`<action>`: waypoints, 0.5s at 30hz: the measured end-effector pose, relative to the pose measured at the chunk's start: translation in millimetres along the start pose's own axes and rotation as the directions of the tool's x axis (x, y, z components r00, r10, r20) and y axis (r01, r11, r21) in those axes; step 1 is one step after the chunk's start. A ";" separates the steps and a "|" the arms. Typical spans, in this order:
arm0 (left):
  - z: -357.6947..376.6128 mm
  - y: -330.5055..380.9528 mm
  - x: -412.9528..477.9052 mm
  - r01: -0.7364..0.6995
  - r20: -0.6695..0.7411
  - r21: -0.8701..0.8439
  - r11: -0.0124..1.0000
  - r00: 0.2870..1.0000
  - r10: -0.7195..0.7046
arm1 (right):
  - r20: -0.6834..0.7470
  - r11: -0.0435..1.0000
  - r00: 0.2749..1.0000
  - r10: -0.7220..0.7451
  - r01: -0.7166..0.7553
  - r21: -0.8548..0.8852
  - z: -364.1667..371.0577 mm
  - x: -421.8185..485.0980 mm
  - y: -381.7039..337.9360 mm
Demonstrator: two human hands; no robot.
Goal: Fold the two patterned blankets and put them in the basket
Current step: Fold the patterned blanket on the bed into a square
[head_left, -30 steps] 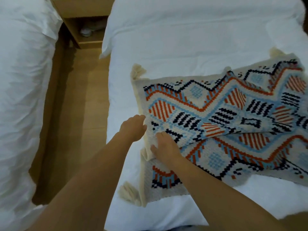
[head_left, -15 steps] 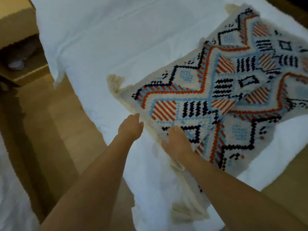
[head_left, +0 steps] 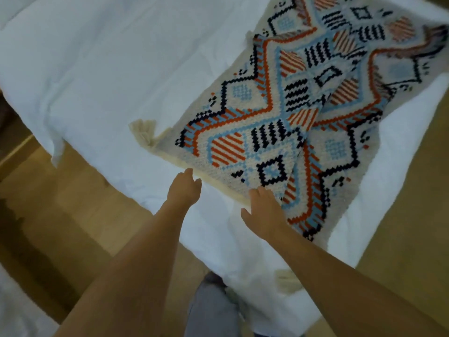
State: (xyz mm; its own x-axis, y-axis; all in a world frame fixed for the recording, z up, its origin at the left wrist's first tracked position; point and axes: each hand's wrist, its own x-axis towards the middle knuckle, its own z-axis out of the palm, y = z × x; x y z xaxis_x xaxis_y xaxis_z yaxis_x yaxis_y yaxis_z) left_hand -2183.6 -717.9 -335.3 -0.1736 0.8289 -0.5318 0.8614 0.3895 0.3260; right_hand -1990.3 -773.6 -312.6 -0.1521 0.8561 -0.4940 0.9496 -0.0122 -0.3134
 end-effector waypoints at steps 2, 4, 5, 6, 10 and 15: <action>-0.5 0.4 7.9 0.003 0.000 -0.042 0.999 1.000 -0.003 | -0.019 0.998 0.998 0.059 -0.059 0.018 3.0 -2.3 4.2; -1.4 0.7 20.0 0.032 -0.004 -0.142 0.989 0.999 -0.032 | -0.048 0.989 0.988 0.145 -0.143 0.047 6.8 -1.8 7.0; -1.9 1.4 26.9 0.063 -0.004 -0.214 0.975 0.998 -0.065 | -0.066 0.981 0.979 0.191 -0.188 0.056 9.2 -0.6 7.5; -2.9 2.3 34.5 0.102 -0.001 -0.293 0.951 0.994 -0.107 | -0.082 0.971 0.968 0.236 -0.230 0.072 11.9 1.0 7.1; -7.8 -1.1 62.8 0.204 0.001 -0.543 0.815 0.970 -0.242 | -0.091 0.933 0.933 0.347 -0.334 0.136 26.0 7.8 -5.9; -8.2 -7.1 88.9 0.320 0.056 -0.695 0.644 0.917 -0.395 | -0.093 0.919 0.918 0.386 -0.373 0.131 47.5 9.4 -22.7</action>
State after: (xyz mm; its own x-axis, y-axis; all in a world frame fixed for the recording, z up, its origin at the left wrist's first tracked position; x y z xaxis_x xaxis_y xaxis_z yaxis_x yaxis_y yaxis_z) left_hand -2209.1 -643.7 -378.5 -0.4723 0.5840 -0.6603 0.1675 0.7949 0.5832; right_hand -2026.2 -789.8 -348.7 0.2525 0.8292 -0.4986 0.8931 -0.3981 -0.2097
